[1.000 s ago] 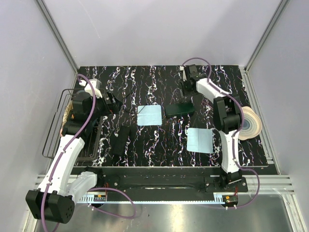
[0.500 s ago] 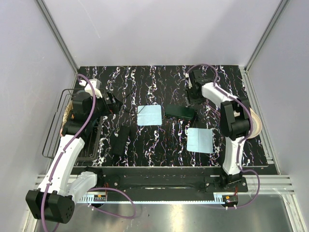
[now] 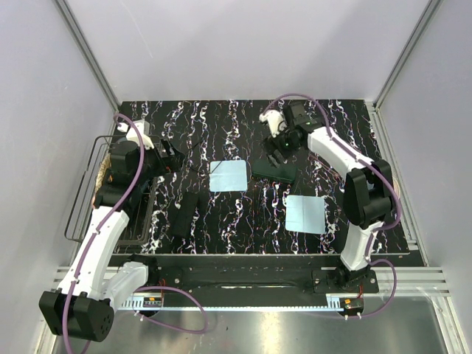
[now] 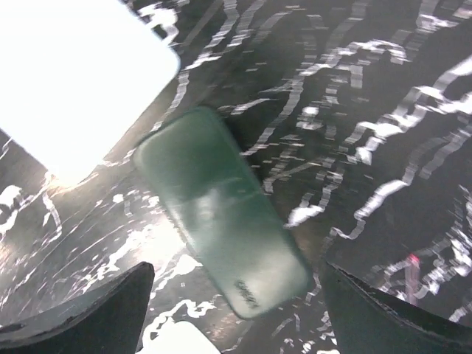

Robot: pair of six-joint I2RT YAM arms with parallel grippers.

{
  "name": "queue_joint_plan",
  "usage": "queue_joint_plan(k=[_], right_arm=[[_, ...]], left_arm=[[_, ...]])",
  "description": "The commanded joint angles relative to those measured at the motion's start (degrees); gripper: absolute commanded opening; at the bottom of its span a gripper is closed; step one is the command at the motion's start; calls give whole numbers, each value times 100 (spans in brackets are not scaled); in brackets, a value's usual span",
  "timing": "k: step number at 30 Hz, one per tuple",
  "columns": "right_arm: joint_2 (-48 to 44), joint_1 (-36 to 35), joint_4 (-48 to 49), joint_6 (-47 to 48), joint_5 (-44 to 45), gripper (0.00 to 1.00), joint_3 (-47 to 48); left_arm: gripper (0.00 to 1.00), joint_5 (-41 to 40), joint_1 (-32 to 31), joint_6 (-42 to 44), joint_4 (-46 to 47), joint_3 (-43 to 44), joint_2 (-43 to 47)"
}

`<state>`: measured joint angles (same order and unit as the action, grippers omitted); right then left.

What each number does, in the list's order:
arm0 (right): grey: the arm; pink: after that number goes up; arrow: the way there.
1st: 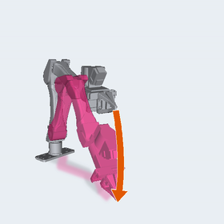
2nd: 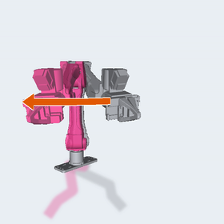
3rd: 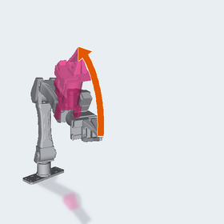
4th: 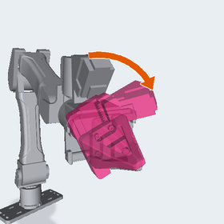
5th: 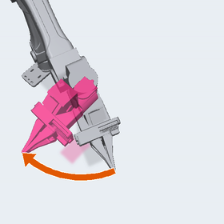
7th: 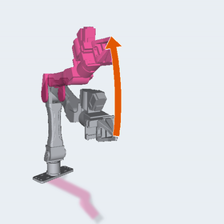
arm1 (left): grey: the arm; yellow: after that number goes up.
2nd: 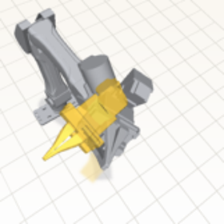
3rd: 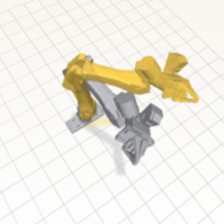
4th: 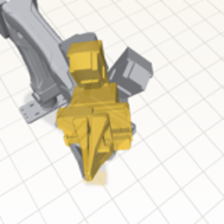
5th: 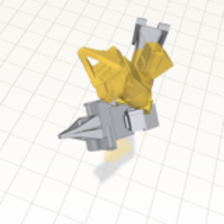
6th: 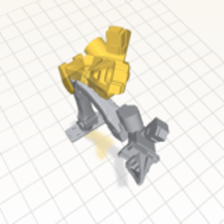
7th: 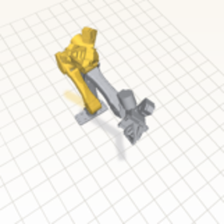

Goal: Organize the sunglasses
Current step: Pick up the sunglasses case from the center of the board.

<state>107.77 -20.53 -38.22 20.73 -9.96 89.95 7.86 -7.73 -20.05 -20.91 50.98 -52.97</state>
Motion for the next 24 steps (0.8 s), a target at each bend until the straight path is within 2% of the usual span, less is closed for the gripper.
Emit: queue_joint_plan(k=[1, 12, 19, 24], right_arm=[[-177, -337, -151, 1266, -631, 100, -259], [657, -513, -484, 1776, -525, 100, 373], [1220, -548, -503, 2084, 116, 100, 550], [1422, -539, -459, 2207, 231, 100, 514]], left_arm=[[99, -118, -1, -86, 245, 52, 68], [99, -30, -10, -51, 219, 96, -73], [99, -56, -9, -7, 192, 105, -117], [99, -12, -1, 1, 166, 131, -170]])
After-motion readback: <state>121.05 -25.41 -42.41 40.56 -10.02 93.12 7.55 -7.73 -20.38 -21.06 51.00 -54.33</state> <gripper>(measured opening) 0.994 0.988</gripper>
